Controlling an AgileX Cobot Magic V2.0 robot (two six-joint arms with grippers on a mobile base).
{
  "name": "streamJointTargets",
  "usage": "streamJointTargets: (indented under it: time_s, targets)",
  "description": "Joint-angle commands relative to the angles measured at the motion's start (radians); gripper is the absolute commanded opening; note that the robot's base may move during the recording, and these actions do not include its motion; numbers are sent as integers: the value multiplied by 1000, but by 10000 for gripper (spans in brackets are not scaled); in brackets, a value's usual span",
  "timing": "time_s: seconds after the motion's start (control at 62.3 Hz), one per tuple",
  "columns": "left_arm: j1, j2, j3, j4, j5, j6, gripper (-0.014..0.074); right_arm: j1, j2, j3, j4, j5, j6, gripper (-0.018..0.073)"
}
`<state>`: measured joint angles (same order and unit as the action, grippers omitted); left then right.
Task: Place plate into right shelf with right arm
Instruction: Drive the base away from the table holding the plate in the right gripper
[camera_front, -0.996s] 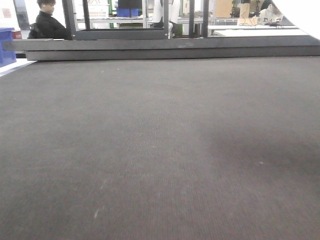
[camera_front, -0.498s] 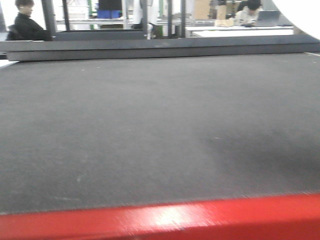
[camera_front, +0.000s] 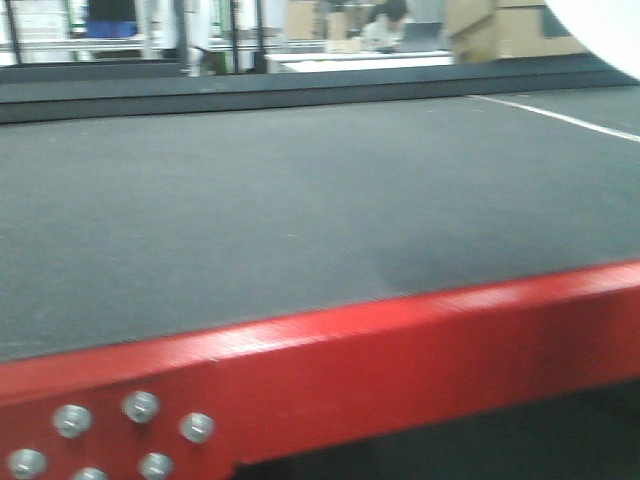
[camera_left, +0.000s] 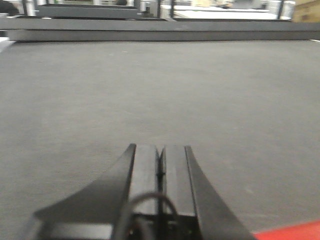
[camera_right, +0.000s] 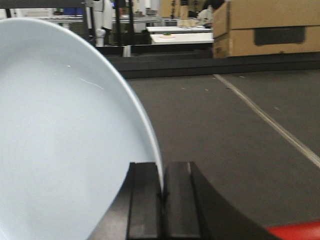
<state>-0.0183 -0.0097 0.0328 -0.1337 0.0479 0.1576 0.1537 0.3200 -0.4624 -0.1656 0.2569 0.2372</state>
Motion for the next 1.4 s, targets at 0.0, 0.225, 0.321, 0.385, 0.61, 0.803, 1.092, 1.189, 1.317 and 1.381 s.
streamJointTargets:
  time_s: [0.0,0.225,0.321,0.385,0.61,0.803,1.092,1.189,1.317,1.381]
  targets:
    - [-2,-10,10,-8,-90,-7,-128,-6,6,-32,-13,-92,-3,50]
    - [-2,-10,10,-8,-90,-7,-128,-6,6,-32,-13,-92,-3,50]
    - [-2,-10,10,-8,-90,-7,-128,-6,6,-32,-13,-92,-3,50]
    - [-2,-10,10,-8,-90,-7,-128,-6,6,-32,-13,-92,-3,50]
    - [-2,-10,10,-8,-90,-7,-128,-6,6,-32,-13,-92,-3,50]
    - [-2,-10,10,-8,-90,-7,-128,-6,6,-32,-13,-92,-3,50]
    - [-2,-10,10,-8,-90,-7,-128,-6,6,-32,-13,-92,-3,50]
    - [-2,-10,10,-8,-90,-7,-128,-6,6,-32,-13,-92,-3,50]
    - [-2,-10,10,-8,-90,-7,-128,-6,6,-32,-13,-92,-3,50]
    - [-2,-10,10,-8,-90,-7,-128,-6,6,-32,-13,-92,-3,50]
